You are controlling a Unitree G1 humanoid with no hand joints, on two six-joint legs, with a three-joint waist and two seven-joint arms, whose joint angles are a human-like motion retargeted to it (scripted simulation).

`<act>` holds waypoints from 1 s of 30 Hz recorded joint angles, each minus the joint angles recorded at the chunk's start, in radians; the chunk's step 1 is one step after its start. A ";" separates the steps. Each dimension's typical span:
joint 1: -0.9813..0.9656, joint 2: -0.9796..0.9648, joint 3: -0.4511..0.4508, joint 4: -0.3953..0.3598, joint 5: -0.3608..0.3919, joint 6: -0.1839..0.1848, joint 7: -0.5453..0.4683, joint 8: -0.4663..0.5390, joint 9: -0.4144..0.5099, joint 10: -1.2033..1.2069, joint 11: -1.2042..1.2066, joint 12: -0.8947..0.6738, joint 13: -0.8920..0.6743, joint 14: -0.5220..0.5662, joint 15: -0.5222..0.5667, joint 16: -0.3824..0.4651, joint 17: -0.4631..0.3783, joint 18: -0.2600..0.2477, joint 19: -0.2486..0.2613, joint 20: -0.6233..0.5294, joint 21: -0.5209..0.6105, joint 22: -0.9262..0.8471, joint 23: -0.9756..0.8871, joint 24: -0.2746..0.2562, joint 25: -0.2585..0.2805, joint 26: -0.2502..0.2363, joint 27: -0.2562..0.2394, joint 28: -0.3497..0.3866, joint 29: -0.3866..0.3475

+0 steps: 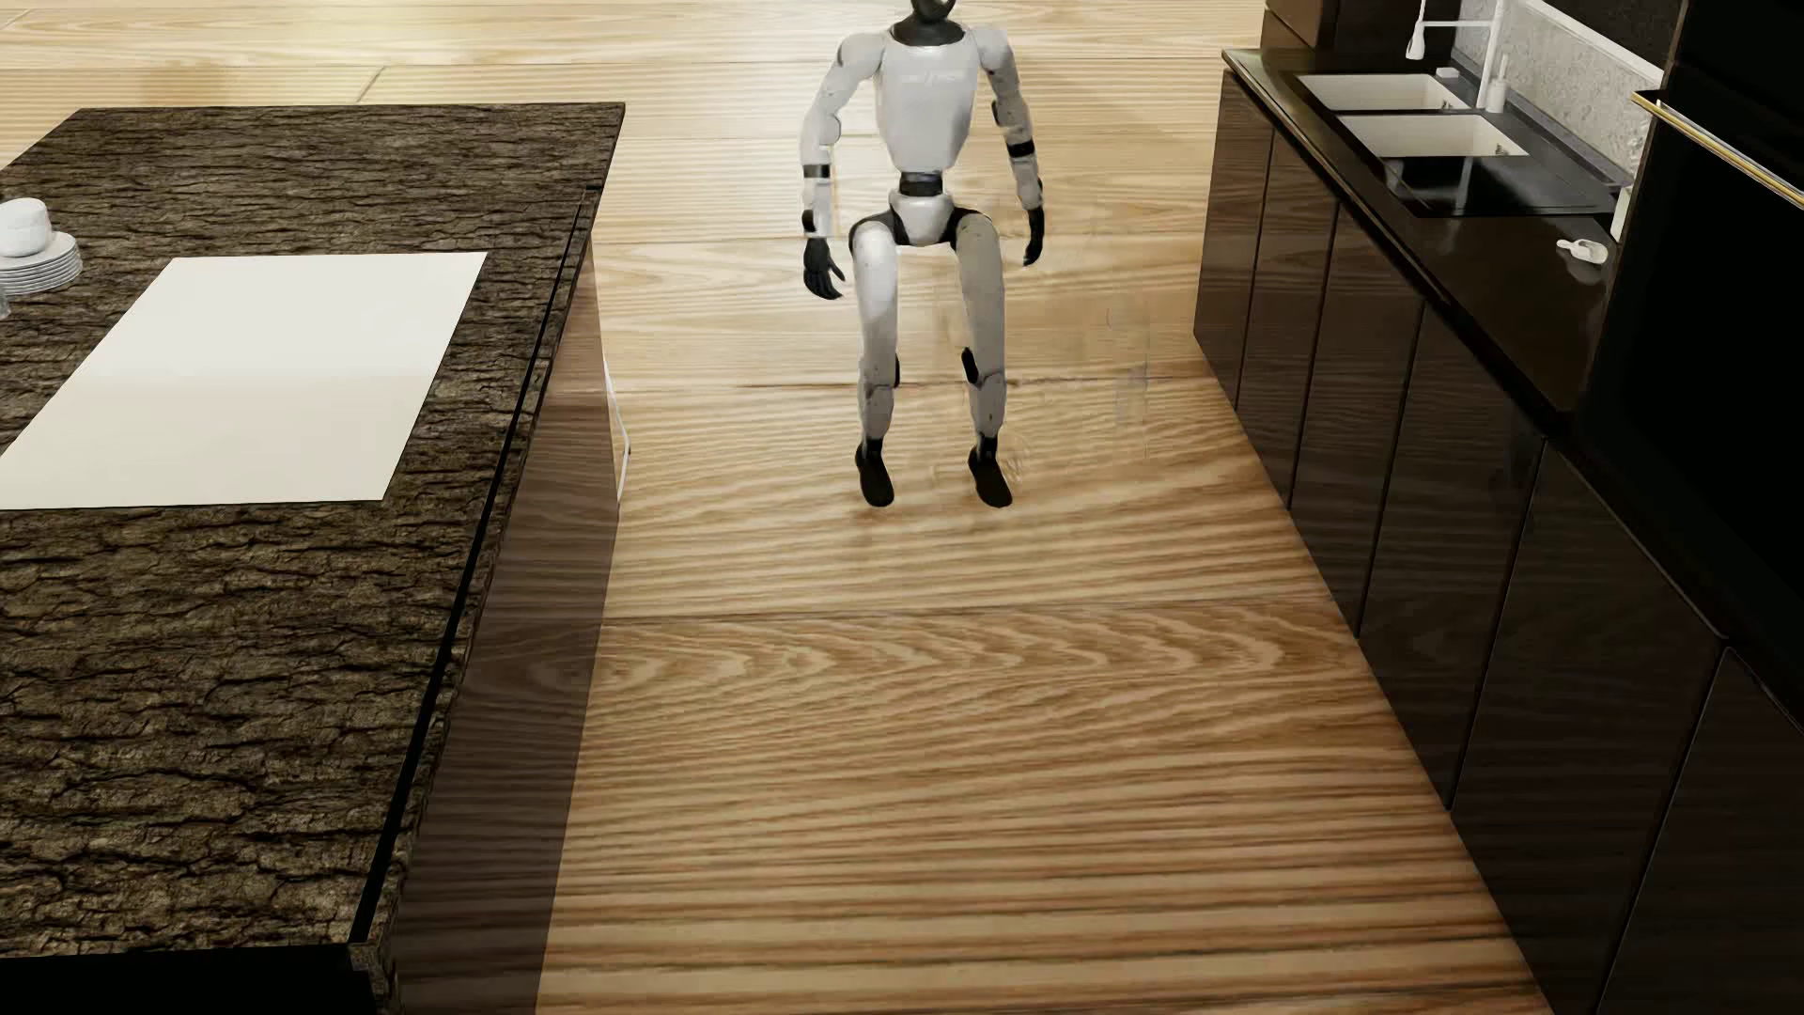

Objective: Reach down

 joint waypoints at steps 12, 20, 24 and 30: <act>-0.392 -0.237 -0.048 -0.111 -0.041 0.016 0.000 0.000 0.190 0.126 0.030 -0.034 0.004 -0.038 0.085 0.003 -0.037 0.000 0.000 0.051 -0.035 -0.194 -0.010 0.000 0.000 0.000 0.000 0.000 0.000; -0.321 -0.265 0.001 -0.108 0.006 -0.007 0.000 0.000 0.207 0.043 0.025 -0.137 -0.116 0.010 0.134 0.059 -0.010 0.000 0.000 0.010 0.030 -0.194 -0.046 0.000 0.000 0.000 0.000 0.000 0.000; -0.382 -0.376 0.024 -0.124 -0.006 -0.034 0.000 0.000 0.276 0.036 0.056 -0.430 -0.379 0.027 0.190 0.128 -0.011 0.000 0.000 -0.200 0.230 -0.164 -0.003 0.000 0.000 0.000 0.000 0.000 0.000; -0.656 -0.641 -0.039 -0.146 -0.089 -0.043 0.000 0.000 0.276 0.171 0.271 -1.157 -1.092 0.065 0.138 0.169 0.030 0.000 0.000 -0.424 0.520 0.012 0.258 0.000 0.000 0.000 0.000 0.000 0.000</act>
